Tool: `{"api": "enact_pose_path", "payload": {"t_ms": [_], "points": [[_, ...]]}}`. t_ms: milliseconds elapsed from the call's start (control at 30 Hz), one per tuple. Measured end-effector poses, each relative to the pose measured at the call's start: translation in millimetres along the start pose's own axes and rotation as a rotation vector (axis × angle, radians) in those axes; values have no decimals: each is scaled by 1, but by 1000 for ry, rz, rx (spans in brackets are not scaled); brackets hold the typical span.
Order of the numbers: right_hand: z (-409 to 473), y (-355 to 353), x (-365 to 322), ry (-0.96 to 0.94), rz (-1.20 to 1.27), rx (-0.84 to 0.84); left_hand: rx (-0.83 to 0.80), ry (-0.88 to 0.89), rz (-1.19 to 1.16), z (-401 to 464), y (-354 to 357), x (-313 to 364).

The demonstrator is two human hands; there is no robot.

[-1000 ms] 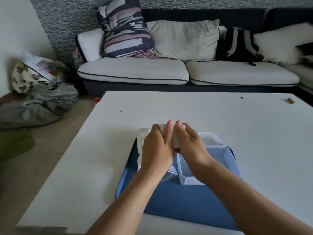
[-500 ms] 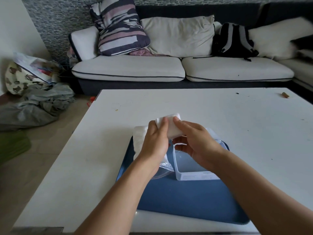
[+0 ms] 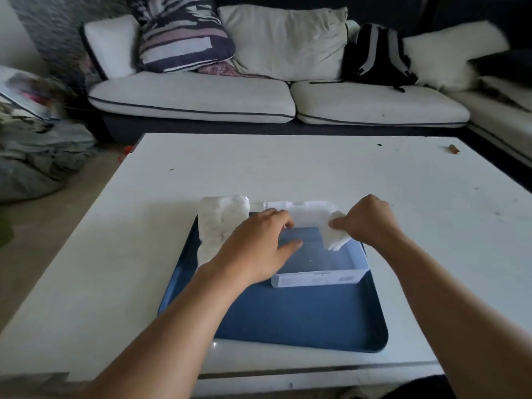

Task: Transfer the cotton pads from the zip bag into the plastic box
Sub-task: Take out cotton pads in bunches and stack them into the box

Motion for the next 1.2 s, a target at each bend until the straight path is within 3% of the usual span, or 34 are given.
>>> {"api": "enact_pose_path", "payload": {"t_ms": [333,700,833,900,967,1033,1100,1200], "points": [[5,19,5,6,-125,43,-356,-77,206,-10,30,-2],[5,1,5,6,-89,77,-355,-121,88,-7,29,-7],[-24,-28,-40,-248,149,223,-186,-137,-47,-3,-11,-9],[-55,-22,-74,-506,209,91,-62,-157,-42,-7,-43,-20],[-95,-4,-104,-758,175,-171,0,-261,-22,-17,-73,-41],[-123,16,-121,-893,102,-363,-87,-476,51,-33,-86,-66],[-133,36,-130,-943,17,-446,-288,-669,174,-51,-80,-86],[-134,57,-137,-988,-155,-404,-419,-682,178,-56,-58,-104]]}}
Point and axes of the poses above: each hand's wrist, its own z-axis towards the middle knuckle, its own y-axis out of the palm, x = y × z, the point moved 5 cm from there along z, towards the middle knuckle, and after that the axes turned 12 degrees about -z, right-handed, at the moved point
